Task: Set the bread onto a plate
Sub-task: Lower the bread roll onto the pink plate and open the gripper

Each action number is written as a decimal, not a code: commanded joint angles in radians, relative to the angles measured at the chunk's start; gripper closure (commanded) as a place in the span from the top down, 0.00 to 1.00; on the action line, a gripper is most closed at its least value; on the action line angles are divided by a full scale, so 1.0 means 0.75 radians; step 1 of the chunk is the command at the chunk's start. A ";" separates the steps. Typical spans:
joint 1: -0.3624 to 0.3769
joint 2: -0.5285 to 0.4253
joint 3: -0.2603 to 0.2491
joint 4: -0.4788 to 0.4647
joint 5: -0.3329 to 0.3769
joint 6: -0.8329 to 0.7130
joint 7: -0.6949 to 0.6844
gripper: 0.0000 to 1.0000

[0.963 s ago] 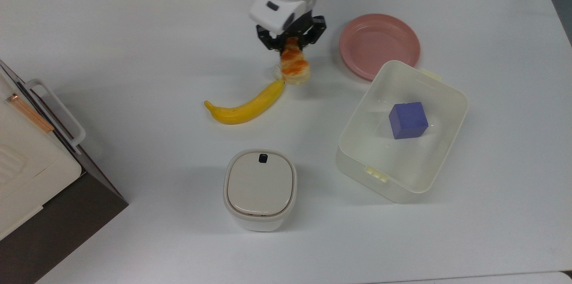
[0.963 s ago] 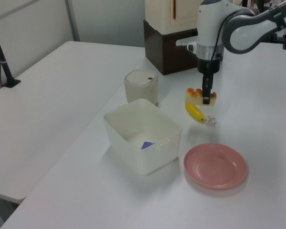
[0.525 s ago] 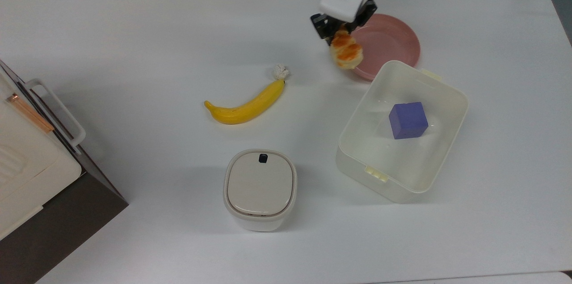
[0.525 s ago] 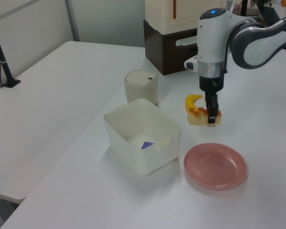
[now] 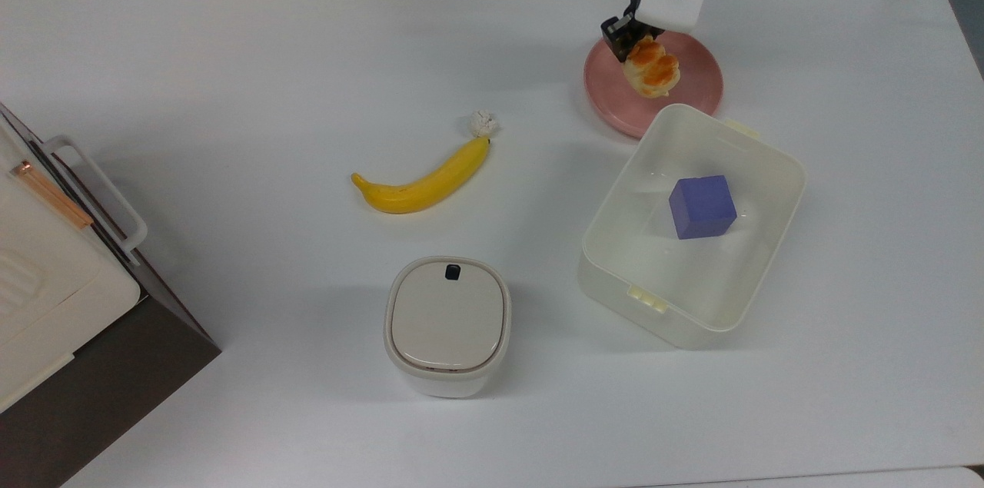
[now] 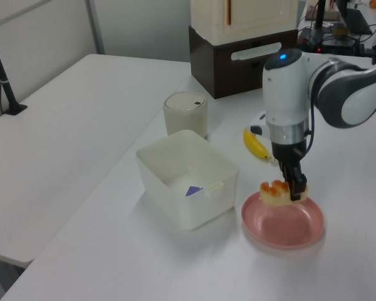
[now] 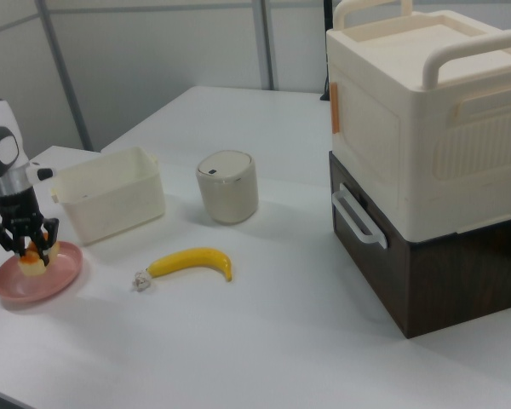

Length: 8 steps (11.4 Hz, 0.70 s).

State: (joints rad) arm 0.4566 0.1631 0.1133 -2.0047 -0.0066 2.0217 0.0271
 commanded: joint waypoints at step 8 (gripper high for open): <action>0.017 0.044 0.033 0.018 0.023 -0.022 0.085 1.00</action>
State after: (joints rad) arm 0.4637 0.2220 0.1347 -1.9932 -0.0058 2.0217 0.0564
